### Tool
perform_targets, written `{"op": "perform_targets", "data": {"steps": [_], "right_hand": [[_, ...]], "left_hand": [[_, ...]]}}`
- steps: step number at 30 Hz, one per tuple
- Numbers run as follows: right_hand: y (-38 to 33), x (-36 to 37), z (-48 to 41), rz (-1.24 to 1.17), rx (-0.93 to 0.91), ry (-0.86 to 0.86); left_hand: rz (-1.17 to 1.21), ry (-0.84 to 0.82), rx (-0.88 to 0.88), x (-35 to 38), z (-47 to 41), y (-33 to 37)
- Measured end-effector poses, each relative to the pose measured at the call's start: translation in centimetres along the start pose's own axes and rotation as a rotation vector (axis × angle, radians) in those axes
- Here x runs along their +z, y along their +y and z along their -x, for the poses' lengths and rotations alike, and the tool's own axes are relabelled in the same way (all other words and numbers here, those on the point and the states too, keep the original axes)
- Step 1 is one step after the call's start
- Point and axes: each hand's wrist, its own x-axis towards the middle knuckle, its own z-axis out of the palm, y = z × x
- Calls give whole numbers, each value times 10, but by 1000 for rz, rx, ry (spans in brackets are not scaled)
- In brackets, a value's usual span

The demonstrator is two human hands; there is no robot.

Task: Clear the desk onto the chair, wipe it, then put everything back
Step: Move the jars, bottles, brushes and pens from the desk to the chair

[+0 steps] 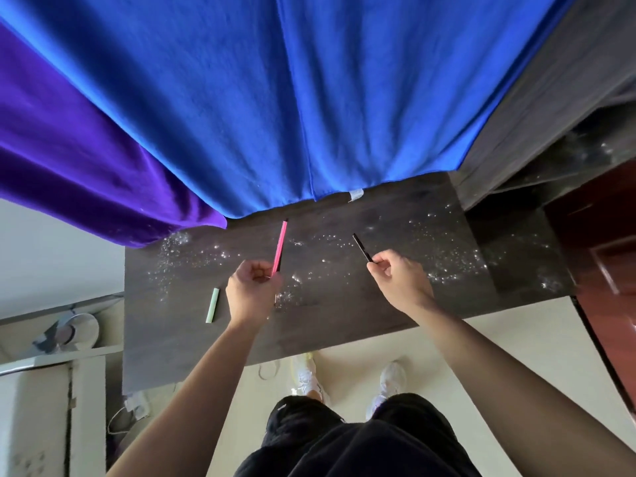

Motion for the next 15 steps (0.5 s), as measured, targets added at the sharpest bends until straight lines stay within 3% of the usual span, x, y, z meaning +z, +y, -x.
{"op": "perform_targets", "data": {"steps": [7,15], "right_hand": [[-18,-74,25,-148,-57,326],[32,-87,165,-328,237,723]], "left_hand": [[233,-94,325,3,15,100],[222,-620,568,67,93,131]]}}
